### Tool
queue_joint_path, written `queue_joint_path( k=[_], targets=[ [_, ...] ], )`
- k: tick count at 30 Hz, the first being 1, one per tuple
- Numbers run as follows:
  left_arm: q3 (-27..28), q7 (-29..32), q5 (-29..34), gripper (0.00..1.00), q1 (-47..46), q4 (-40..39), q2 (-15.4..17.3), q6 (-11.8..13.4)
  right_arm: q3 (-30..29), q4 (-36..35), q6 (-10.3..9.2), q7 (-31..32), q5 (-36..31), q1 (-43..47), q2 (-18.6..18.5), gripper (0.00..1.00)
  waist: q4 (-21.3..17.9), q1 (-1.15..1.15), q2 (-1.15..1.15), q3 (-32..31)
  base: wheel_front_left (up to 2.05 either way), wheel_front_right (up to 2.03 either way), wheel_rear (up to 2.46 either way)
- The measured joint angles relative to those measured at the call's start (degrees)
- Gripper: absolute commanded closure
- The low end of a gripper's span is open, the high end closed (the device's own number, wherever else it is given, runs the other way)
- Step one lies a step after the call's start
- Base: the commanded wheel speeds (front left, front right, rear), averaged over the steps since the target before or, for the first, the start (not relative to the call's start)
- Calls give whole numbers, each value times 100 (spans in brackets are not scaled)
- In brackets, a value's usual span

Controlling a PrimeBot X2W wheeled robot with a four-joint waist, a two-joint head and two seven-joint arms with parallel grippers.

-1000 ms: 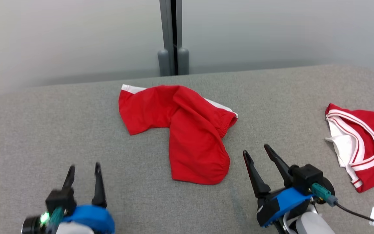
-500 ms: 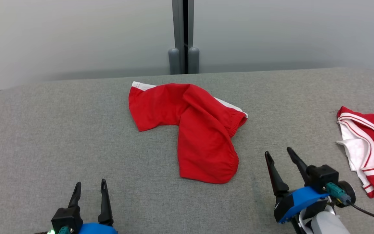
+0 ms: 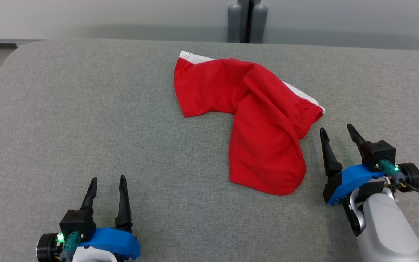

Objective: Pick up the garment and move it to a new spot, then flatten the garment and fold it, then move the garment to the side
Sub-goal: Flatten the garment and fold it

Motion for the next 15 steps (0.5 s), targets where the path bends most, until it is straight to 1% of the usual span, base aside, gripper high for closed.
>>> queue_joint_path(
  k=[7, 15],
  targets=[
    [-91, 0, 48, 0, -244, -7, -26, -129, -454, 342, 0, 1, -439, -551, -92, 0, 213, 0, 0, 390, 0, 0, 0],
    [-300, 0, -133, 0, -419, -67, -30, -103, -800, 569, 0, 0, -722, -998, -149, 0, 436, -1, 0, 753, 0, 0, 0]
  ],
)
